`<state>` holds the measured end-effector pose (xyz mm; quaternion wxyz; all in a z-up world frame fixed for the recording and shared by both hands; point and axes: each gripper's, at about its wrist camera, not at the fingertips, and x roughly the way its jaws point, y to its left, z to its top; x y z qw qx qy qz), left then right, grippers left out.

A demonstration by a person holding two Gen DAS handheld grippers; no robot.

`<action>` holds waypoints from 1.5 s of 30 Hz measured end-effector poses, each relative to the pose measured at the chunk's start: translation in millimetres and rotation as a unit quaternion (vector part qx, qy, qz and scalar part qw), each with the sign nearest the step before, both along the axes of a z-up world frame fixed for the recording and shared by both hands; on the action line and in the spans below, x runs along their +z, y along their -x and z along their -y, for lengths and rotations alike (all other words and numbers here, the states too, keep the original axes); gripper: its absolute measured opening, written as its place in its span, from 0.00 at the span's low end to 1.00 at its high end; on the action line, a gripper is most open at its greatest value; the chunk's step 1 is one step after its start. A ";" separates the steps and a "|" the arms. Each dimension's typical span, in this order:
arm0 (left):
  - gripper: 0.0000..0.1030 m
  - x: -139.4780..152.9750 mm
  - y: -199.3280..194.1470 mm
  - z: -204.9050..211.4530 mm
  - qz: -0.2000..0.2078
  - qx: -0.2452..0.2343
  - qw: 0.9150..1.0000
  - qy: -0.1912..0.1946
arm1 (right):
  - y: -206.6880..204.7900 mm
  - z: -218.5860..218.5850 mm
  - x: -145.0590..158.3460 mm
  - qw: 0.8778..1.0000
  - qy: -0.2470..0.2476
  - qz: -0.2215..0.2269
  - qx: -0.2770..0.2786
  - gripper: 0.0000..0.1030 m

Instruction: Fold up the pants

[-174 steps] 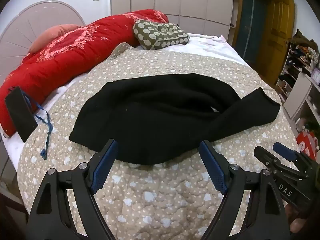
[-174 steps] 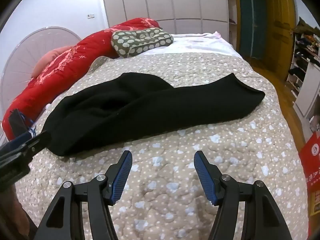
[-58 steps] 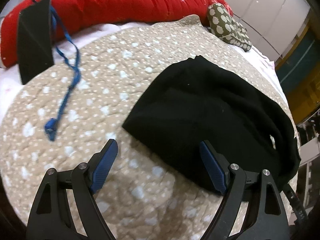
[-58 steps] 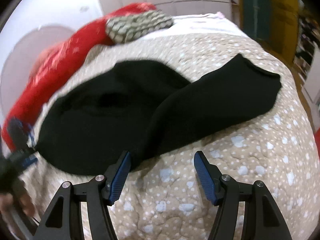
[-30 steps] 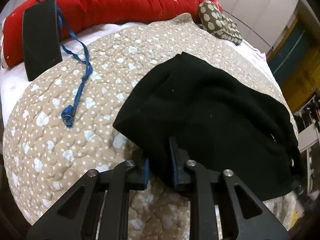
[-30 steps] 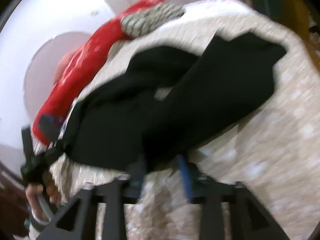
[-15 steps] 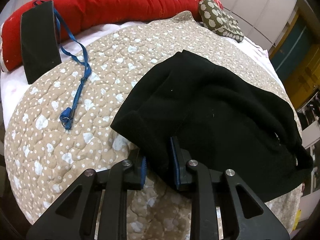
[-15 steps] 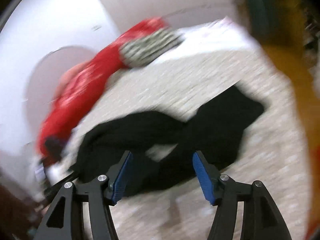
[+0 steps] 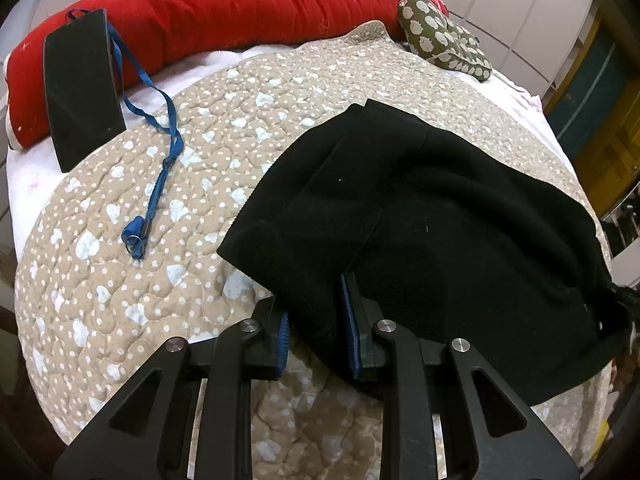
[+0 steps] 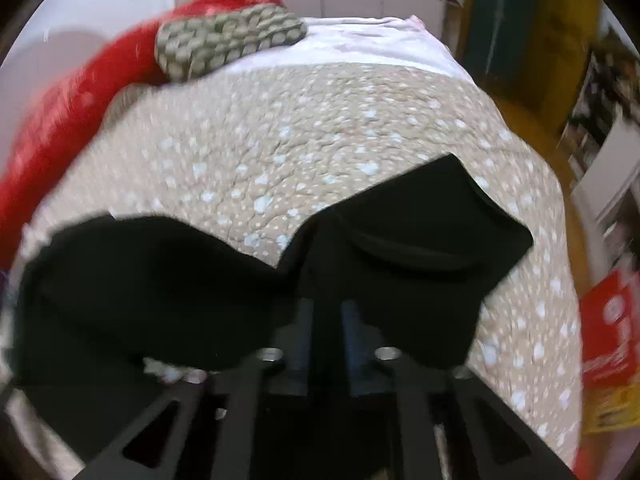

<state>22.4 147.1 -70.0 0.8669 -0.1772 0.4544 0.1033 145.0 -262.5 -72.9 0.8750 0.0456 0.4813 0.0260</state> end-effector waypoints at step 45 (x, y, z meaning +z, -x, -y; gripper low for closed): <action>0.47 55.3 35.7 -24.7 0.032 -0.012 0.999 0.028 | 158.2 119.0 57.0 0.991 -0.029 0.073 -0.109 0.32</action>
